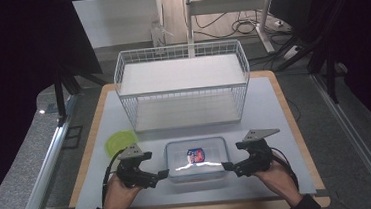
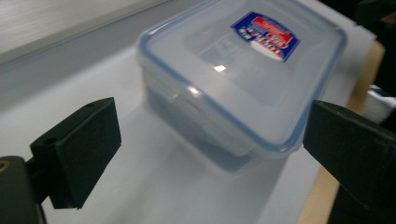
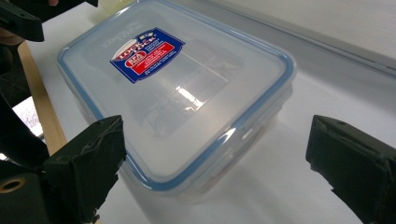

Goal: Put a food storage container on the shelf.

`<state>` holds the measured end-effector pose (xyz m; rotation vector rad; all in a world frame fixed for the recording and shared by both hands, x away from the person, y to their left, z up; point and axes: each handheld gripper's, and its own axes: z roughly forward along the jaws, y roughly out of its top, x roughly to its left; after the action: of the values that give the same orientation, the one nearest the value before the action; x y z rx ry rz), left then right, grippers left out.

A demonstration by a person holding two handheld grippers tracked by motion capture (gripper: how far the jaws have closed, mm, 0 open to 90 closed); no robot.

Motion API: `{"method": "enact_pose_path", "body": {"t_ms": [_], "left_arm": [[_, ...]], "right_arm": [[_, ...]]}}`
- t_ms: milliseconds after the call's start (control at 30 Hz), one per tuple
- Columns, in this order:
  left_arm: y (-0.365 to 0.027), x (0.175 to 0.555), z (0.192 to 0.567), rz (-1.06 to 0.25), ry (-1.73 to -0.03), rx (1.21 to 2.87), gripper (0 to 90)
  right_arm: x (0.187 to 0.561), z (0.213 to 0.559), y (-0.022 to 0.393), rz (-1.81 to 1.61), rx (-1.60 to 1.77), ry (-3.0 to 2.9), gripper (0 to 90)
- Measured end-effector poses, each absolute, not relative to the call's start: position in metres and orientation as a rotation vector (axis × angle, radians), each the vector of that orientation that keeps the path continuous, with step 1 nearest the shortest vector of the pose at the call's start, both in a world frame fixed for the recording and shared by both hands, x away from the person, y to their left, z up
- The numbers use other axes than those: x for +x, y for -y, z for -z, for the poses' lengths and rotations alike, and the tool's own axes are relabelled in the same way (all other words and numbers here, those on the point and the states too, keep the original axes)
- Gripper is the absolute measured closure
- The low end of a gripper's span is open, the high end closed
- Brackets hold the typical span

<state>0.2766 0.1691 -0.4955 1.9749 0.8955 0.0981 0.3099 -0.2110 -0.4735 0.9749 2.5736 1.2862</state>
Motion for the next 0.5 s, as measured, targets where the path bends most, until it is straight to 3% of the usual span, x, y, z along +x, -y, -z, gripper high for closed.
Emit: {"method": "enact_pose_path", "body": {"t_ms": [367,500], "left_arm": [[-0.150,0.296,0.507,0.002,-0.894,2.034,4.2],[-0.149,0.305,0.515,0.114,-0.909,2.001,2.3]], "right_arm": [[0.328,0.486,0.194,-1.246,1.036,-2.728,2.1],[0.335,0.493,0.190,-1.264,1.110,-2.767,1.3]]}}
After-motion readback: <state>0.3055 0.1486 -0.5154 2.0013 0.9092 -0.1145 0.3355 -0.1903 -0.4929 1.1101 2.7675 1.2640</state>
